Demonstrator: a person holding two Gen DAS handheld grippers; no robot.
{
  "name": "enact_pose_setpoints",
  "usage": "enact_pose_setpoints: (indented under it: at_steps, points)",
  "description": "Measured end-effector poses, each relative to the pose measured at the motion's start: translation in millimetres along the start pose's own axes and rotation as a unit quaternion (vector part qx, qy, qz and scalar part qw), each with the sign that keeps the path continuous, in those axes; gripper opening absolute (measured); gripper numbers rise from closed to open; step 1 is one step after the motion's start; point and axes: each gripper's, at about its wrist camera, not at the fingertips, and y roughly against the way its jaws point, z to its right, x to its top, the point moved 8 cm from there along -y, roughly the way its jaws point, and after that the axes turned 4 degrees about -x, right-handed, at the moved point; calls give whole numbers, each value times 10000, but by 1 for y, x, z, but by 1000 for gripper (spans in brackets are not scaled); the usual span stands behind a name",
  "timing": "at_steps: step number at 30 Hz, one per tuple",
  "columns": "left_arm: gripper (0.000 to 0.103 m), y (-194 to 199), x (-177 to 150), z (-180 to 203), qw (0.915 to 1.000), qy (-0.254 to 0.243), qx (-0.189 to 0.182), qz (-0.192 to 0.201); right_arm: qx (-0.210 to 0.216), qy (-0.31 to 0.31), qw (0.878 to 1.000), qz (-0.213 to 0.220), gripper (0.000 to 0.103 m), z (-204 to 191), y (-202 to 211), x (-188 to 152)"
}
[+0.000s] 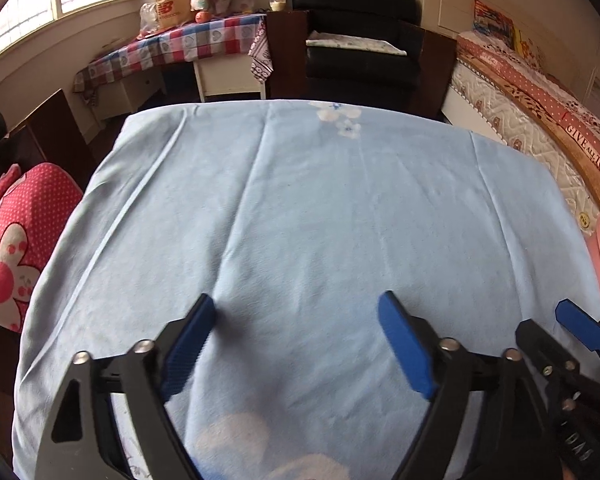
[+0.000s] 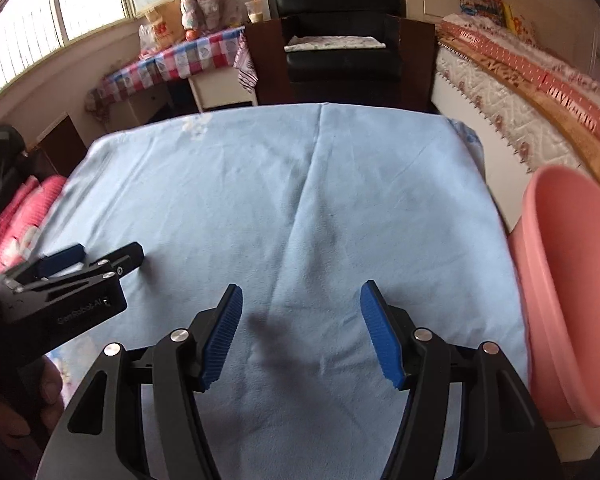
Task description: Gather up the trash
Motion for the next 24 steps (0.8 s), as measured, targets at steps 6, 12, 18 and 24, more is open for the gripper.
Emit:
enact_pose_setpoints:
  at_steps: [6,12,18,24]
  points:
    - [98,-6,1,4,9999,-66,-91,-89,-433,-332,9985,-46,77,7,-4,2]
    - [99,-8,1,3,9999,-83,-99,-99,-676,-292,9972,-108,82,6,-6,2]
    - [99,-9,1,4,9999,-73,-91,-98,-732,-335,9967,-135,86,8,-8,3]
    - [99,-8,1,4,9999,-73,-93,-99,-727,-342,9967,-131,86,8,-8,1]
